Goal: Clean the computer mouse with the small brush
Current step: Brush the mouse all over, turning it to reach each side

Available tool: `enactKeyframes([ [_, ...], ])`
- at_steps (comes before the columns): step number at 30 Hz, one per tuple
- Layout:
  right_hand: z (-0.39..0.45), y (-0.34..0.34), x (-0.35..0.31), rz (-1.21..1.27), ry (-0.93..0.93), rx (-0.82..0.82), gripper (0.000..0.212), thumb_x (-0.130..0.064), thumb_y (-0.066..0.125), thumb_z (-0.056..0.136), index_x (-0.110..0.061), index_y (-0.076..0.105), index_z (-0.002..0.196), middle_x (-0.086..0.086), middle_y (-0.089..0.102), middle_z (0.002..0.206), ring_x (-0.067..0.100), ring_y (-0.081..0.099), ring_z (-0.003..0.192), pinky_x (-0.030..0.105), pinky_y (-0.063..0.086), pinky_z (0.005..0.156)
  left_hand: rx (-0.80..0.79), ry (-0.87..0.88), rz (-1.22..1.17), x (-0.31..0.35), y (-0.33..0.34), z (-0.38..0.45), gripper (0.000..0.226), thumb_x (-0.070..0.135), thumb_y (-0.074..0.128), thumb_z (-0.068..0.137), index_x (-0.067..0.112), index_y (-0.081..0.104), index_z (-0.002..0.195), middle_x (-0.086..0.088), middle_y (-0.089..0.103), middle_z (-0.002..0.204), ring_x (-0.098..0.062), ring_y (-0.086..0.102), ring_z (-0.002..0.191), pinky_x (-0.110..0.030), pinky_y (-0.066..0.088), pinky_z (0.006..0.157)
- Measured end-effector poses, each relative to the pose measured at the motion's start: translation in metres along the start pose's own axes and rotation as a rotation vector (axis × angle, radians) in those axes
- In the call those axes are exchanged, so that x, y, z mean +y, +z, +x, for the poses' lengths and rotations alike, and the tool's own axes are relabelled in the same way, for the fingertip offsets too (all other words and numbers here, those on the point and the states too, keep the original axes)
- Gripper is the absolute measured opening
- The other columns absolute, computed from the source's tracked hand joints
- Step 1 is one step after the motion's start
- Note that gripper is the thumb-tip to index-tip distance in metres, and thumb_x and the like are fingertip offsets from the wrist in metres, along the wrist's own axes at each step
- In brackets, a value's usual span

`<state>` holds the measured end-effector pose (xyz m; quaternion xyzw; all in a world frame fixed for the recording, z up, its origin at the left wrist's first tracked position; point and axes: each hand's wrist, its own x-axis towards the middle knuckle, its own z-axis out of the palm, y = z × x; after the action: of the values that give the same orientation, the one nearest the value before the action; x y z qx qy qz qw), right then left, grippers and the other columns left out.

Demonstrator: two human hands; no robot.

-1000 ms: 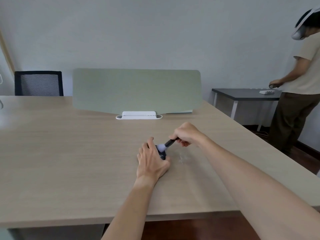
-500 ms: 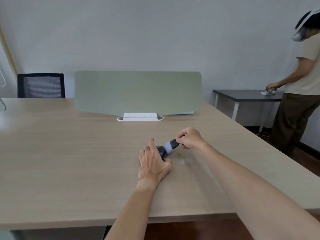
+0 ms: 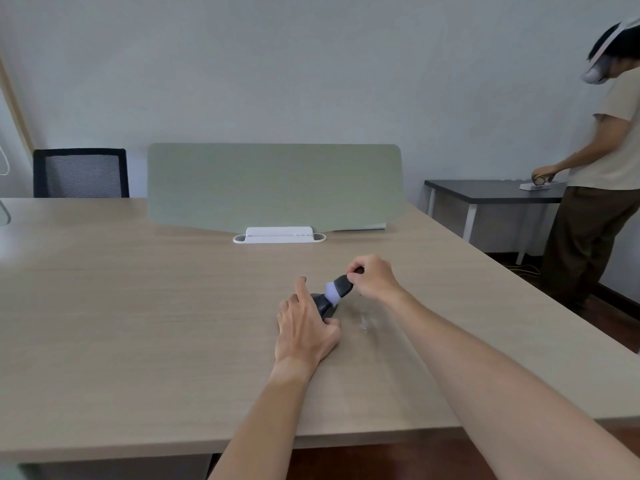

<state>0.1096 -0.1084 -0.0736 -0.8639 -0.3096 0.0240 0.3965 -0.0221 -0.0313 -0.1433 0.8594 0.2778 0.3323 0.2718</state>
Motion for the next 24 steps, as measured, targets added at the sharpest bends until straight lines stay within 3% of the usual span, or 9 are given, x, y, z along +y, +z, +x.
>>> enactKeyframes([
  [2,0.001,-0.002,0.004,-0.084,-0.004,0.042,0.021,0.002,0.055,0.086,-0.005,0.073,0.094,0.013,0.069,0.103,0.026,0.059,0.097,0.026,0.046,0.08,0.009,-0.005,0.001,0.0,0.0,-0.001,0.082,0.02,0.055,0.071,0.011,0.022,0.146,-0.008,0.059,0.116,-0.033,0.049,0.115,-0.038,0.038,0.102],
  [5,0.003,-0.009,0.004,-0.085,-0.038,0.098,0.026,0.005,0.054,0.082,-0.004,0.074,0.095,0.016,0.07,0.104,0.028,0.06,0.1,0.026,0.046,0.079,0.016,-0.004,0.017,0.001,0.0,0.0,0.081,0.019,0.056,0.071,0.011,0.023,0.145,-0.01,0.059,0.114,-0.034,0.049,0.113,-0.038,0.039,0.101],
  [8,0.002,-0.012,-0.005,0.085,-0.005,0.139,0.021,0.002,0.056,0.078,-0.008,0.074,0.082,0.009,0.069,0.081,0.027,0.059,0.094,0.025,0.048,0.073,0.012,0.003,0.026,0.002,0.0,0.001,0.081,0.02,0.056,0.07,0.011,0.024,0.145,-0.01,0.059,0.115,-0.034,0.05,0.113,-0.039,0.039,0.102],
  [11,-0.003,-0.006,-0.008,0.143,0.031,0.04,0.018,-0.001,0.059,0.075,-0.014,0.069,0.068,0.001,0.062,0.062,0.025,0.059,0.077,0.018,0.047,0.058,0.014,0.0,0.003,0.001,0.0,0.0,0.082,0.019,0.056,0.071,0.011,0.024,0.145,-0.009,0.06,0.114,-0.034,0.051,0.113,-0.038,0.04,0.101],
  [16,-0.003,-0.002,0.003,-0.13,-0.078,0.045,0.029,0.005,0.052,0.079,-0.005,0.074,0.096,0.012,0.068,0.097,0.027,0.061,0.092,0.026,0.049,0.075,0.02,0.007,-0.007,-0.002,0.001,-0.001,0.084,0.02,0.057,0.068,0.011,0.023,0.144,-0.009,0.058,0.112,-0.032,0.051,0.113,-0.037,0.042,0.1],
  [20,-0.003,-0.014,-0.012,0.112,-0.088,0.072,0.017,-0.002,0.059,0.073,-0.01,0.074,0.077,-0.001,0.064,0.068,0.014,0.056,0.066,0.019,0.041,0.055,0.009,-0.003,-0.101,-0.005,0.005,0.0,0.084,0.023,0.063,0.073,0.016,0.02,0.145,-0.008,0.048,0.125,-0.026,0.047,0.12,-0.03,0.041,0.092],
  [22,-0.009,-0.019,-0.019,0.249,-0.093,-0.078,0.011,-0.004,0.065,0.07,-0.013,0.072,0.068,-0.002,0.061,0.055,0.01,0.05,0.047,0.021,0.04,0.051,0.004,-0.003,-0.12,-0.004,0.006,0.001,0.084,0.025,0.064,0.075,0.021,0.018,0.145,-0.009,0.048,0.127,-0.027,0.049,0.12,-0.028,0.039,0.088],
  [24,-0.013,-0.018,-0.021,0.251,-0.135,-0.244,0.015,0.0,0.067,0.068,-0.013,0.072,0.068,0.004,0.061,0.057,0.012,0.048,0.043,0.024,0.04,0.05,-0.01,0.002,-0.123,-0.004,0.005,0.001,0.086,0.022,0.065,0.074,0.022,0.016,0.144,-0.011,0.051,0.127,-0.03,0.051,0.118,-0.03,0.041,0.088],
])
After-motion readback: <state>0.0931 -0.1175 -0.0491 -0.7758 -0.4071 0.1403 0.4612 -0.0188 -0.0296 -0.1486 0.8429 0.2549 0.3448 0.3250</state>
